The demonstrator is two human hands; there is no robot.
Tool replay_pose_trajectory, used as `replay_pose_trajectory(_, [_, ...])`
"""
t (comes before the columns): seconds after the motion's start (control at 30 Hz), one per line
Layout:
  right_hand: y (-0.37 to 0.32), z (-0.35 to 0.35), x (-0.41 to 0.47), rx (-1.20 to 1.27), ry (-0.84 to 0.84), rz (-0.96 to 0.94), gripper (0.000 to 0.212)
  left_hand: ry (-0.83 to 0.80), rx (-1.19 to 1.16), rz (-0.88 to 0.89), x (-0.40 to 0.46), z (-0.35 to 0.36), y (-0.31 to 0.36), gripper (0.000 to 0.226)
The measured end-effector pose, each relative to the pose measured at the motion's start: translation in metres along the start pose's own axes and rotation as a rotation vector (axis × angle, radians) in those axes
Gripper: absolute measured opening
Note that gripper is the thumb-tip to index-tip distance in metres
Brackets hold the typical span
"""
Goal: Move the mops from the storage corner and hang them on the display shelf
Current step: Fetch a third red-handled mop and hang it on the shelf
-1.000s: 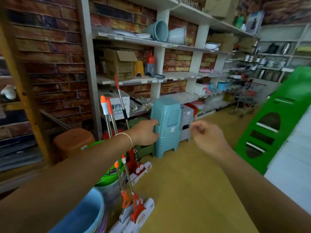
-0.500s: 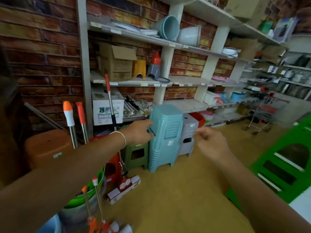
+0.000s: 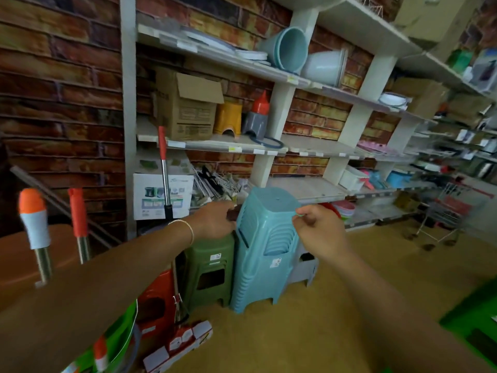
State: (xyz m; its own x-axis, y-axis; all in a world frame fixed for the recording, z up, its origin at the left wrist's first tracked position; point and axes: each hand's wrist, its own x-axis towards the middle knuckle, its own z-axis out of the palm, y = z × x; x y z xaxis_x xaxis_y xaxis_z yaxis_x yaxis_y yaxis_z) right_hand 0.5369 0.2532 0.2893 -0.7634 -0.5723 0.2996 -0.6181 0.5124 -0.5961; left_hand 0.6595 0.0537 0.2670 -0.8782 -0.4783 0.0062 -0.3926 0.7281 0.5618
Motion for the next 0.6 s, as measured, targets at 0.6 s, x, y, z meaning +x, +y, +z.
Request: replay_pose_trajectory(0.6, [-0.056,0.182,0.264,0.159,-0.262,-0.16,0.021,0.126,-0.072,-0.278,0.192,-0.054,-0.146,0.054])
